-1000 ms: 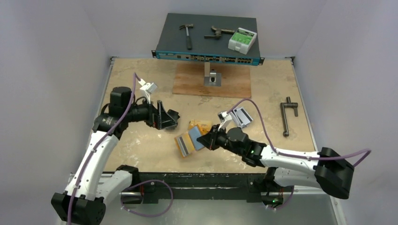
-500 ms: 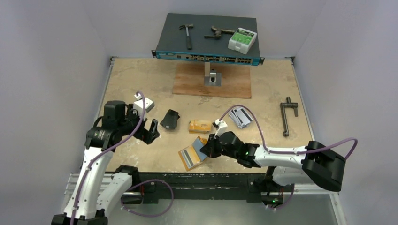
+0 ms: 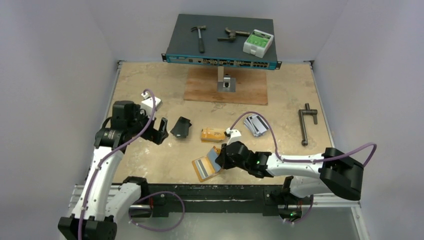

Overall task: Put the credit cards into the card holder
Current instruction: Insert the credit card into the card holder.

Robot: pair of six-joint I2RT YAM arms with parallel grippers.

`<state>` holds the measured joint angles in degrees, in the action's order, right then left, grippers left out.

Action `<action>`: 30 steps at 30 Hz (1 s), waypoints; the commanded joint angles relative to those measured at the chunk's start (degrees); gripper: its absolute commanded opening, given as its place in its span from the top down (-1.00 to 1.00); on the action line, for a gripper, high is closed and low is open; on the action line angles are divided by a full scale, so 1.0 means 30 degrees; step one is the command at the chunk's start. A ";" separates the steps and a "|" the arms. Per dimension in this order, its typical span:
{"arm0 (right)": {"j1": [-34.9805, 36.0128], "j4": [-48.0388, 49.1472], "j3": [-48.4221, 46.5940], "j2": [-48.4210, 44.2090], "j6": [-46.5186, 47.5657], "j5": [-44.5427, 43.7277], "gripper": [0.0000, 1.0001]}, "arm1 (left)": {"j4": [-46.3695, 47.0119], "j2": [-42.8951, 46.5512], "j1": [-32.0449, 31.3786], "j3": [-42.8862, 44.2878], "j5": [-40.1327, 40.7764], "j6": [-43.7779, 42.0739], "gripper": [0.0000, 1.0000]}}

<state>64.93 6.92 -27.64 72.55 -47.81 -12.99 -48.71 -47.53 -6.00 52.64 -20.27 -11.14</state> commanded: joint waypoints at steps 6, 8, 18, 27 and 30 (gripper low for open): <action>0.0096 -0.1099 -0.0038 -0.1073 -0.0562 0.0156 1.00 | -0.2120 -0.4660 0.1801 0.4125 -0.3194 -0.0639 -1.00; 0.0072 -0.0427 0.0654 -0.1494 -0.1065 0.0366 1.00 | -0.3590 -0.5814 0.2764 0.5446 -0.3646 -0.1178 -1.00; -0.0250 -0.1209 -0.0084 -0.3116 -0.1587 -0.0902 1.00 | -0.7588 -1.0357 0.5075 1.1353 -0.5869 -0.2736 -1.00; -0.0241 0.0367 0.0210 -0.1183 -0.3663 -0.0702 1.00 | -0.6779 -1.0526 0.5069 1.0817 -0.6340 -0.2064 -1.00; -0.0226 0.0295 -0.0443 0.0085 -0.3873 -0.1072 1.00 | -0.7391 -1.0342 0.5067 1.0654 -0.6064 -0.2466 -1.00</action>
<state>64.42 5.32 -25.63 69.65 -56.49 -14.13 -68.84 -79.13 8.95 84.01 -37.32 -17.17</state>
